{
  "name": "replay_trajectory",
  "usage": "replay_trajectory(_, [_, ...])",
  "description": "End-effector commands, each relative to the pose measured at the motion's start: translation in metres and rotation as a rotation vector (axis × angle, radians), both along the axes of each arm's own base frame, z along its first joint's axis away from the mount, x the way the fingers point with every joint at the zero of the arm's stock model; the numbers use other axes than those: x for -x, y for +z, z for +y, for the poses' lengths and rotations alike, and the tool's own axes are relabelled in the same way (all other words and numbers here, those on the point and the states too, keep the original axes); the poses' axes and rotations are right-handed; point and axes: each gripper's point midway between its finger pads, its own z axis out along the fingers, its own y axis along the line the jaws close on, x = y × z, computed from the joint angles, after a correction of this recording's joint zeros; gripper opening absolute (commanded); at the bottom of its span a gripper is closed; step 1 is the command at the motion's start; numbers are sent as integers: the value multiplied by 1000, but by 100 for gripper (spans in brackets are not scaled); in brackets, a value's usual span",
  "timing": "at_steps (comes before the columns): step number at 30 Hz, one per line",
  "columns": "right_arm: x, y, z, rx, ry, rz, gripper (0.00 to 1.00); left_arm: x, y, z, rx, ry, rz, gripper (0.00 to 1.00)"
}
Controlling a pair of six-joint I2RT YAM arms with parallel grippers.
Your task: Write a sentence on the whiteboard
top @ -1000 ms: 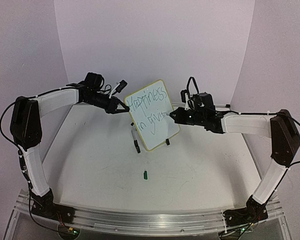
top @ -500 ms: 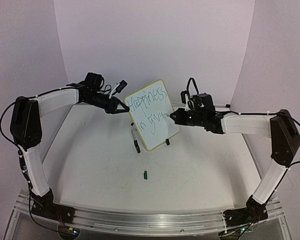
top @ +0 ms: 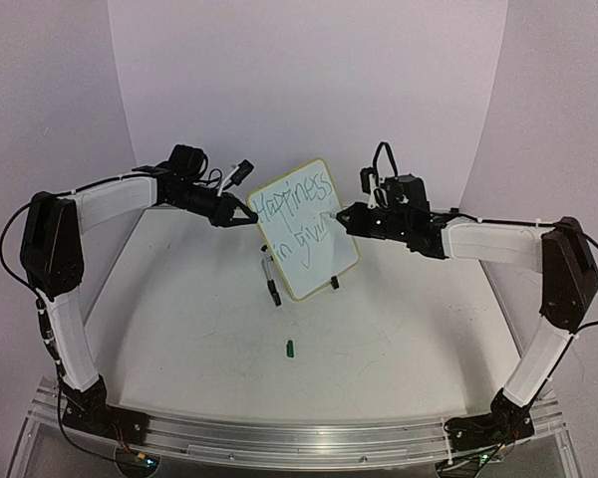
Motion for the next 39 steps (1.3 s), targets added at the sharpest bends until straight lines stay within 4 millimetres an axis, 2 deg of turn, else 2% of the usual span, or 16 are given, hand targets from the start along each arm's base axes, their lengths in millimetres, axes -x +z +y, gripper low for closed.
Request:
replay_trajectory(1, [-11,10,-4,-5,-37,-35,0,10,-16,-1,-49,-13,22,0])
replay_trajectory(11, [-13,4,-13,4,-72,-22,0,10,-15,-1,-49,-13,20,0])
replay_trajectory(22, [-2,-27,-20,47,-75,45,0,10,-15,-1,-48,-12,18,0])
replay_trajectory(26, [-1,-32,-22,53,-80,53,0,10,-15,-1,-49,-12,19,0])
replay_trajectory(36, [4,10,-31,11,-83,-19,0,10,-14,-1,-49,-10,15,0])
replay_trajectory(39, [2,12,-31,3,-75,-19,0,10,-14,-1,-48,-9,15,0])
